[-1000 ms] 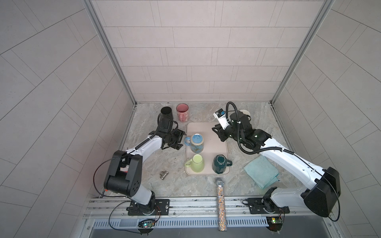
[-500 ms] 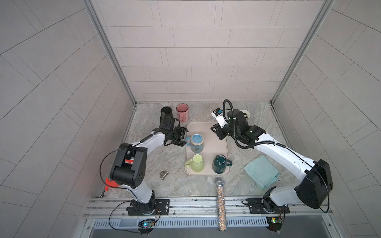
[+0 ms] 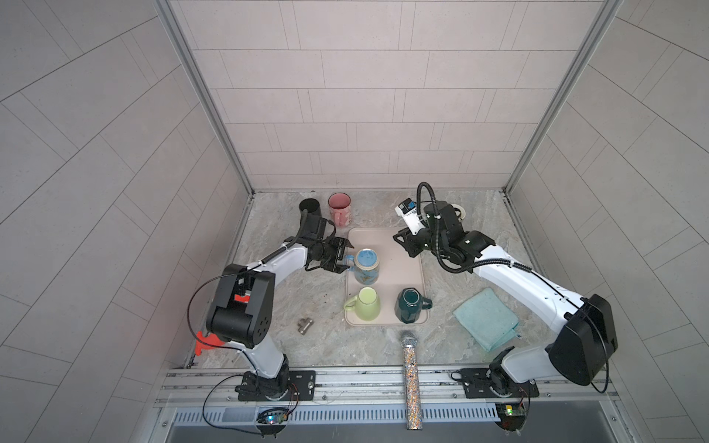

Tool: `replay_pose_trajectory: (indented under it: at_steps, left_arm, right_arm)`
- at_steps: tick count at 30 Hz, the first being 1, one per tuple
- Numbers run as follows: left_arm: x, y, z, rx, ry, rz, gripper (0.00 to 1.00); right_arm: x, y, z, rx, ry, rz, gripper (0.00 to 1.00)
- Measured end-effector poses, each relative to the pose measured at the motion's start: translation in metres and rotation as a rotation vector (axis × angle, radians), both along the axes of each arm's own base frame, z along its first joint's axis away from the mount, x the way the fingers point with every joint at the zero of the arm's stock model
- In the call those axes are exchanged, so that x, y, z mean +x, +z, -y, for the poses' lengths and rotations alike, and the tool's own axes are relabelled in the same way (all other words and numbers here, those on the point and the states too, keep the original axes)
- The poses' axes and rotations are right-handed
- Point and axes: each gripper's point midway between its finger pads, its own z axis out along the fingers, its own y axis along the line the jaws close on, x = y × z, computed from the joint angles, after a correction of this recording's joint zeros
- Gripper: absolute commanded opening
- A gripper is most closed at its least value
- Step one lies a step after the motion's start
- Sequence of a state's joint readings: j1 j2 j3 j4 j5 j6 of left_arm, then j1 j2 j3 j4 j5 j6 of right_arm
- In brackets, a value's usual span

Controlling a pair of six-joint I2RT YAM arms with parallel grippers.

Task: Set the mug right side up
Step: 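Close the left gripper on the blue mug's handle, then lift the blue mug with the left gripper and tilt it upward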

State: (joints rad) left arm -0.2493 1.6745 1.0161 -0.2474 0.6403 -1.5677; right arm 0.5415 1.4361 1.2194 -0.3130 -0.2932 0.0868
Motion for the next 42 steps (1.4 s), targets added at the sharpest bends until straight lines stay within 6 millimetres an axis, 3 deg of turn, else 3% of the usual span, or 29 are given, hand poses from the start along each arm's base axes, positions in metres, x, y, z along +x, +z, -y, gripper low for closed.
replay_pose_trajectory:
  at_steps: [27, 42]
  left_arm:
    - [-0.012, -0.005, 0.008, -0.024, -0.043, -0.045, 0.39]
    - [-0.004, -0.001, 0.013, -0.057, -0.020, -0.034, 0.13]
  right_arm:
    - [0.002, -0.012, -0.001, -0.006, -0.001, -0.038, 0.25]
    - [0.003, -0.016, -0.001, -0.006, -0.011, -0.049, 0.25]
